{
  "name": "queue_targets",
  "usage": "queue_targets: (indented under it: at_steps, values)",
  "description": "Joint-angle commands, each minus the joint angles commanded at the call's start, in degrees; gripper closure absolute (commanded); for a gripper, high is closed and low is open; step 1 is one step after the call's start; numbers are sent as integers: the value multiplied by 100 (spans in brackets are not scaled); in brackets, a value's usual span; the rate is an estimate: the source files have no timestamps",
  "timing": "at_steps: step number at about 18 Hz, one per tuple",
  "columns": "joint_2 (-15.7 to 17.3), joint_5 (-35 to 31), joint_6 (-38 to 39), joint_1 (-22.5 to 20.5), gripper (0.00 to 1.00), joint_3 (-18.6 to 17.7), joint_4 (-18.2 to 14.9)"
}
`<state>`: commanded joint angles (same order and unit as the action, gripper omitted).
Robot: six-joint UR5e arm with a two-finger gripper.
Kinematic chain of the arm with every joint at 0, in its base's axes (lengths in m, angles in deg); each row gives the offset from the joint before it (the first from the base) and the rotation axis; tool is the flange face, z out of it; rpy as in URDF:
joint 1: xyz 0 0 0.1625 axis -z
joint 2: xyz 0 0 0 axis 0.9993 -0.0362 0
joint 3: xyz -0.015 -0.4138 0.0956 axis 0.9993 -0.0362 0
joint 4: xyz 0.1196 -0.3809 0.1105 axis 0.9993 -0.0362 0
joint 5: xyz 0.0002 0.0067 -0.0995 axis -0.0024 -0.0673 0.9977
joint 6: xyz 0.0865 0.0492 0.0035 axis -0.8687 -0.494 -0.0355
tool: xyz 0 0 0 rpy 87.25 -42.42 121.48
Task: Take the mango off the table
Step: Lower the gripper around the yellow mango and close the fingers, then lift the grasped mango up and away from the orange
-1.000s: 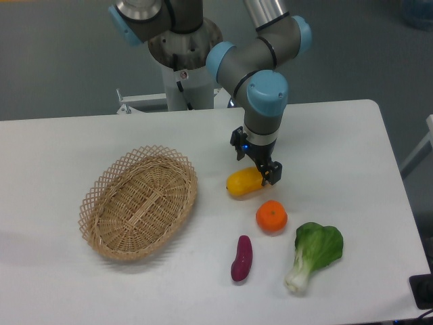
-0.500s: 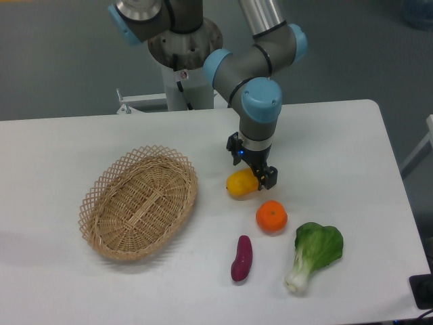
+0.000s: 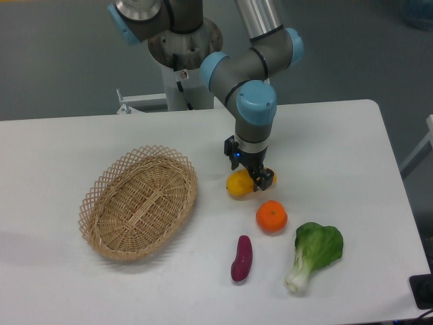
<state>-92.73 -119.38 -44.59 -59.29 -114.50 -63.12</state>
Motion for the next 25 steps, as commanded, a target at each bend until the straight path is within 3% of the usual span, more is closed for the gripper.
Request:
queue_targets:
  at_steps: [6,13,16,20,25]
  values:
    - [35,9,-9,-18,44,105,0]
    - [272,262,-18,-237,44,685,-237]
    - [404,606,0,-386,44,1071,-657]
    - [466,834,0,-579,44,1809,-1554]
    - [466,1485,167,-975,44,2548,-2161]
